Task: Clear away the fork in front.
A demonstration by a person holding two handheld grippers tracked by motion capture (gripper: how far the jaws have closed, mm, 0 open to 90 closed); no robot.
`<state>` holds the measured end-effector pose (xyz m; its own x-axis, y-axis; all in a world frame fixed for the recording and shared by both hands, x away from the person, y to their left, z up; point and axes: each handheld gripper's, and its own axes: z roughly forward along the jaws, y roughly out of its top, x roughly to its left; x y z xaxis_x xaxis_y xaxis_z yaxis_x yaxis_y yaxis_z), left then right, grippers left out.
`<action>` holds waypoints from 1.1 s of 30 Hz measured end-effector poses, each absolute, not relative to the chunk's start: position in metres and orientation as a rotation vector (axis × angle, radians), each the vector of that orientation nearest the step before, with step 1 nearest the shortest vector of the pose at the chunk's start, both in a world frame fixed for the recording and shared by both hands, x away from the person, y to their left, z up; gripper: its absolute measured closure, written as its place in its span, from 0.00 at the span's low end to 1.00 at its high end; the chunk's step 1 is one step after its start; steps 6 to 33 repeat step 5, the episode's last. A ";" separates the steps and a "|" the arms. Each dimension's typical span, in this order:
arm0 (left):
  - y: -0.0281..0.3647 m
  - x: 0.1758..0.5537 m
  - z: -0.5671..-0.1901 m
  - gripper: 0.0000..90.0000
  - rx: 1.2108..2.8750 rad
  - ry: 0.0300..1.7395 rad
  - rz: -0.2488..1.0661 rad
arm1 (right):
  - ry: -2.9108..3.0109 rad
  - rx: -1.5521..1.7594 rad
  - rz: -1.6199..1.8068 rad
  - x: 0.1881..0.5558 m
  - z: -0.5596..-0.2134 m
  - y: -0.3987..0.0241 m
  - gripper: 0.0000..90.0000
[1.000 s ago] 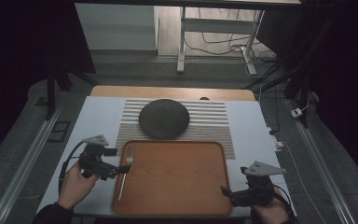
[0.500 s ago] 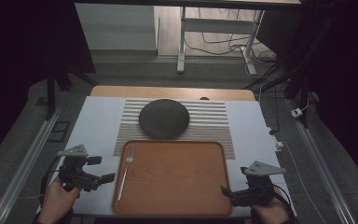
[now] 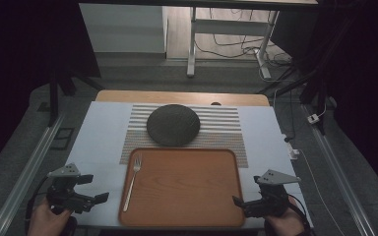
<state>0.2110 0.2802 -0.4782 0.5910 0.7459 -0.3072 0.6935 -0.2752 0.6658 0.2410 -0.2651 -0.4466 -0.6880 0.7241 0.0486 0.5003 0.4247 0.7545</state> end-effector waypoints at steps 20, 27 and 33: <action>0.279 0.214 -0.478 0.01 2.030 1.153 0.069 | 2.402 1.060 1.123 0.241 -0.447 -0.265 0.00; 0.279 0.214 -0.478 0.01 2.030 1.153 0.069 | 2.402 1.060 1.123 0.241 -0.447 -0.265 0.00; 0.279 0.214 -0.478 0.01 2.030 1.153 0.069 | 2.402 1.060 1.123 0.241 -0.447 -0.265 0.00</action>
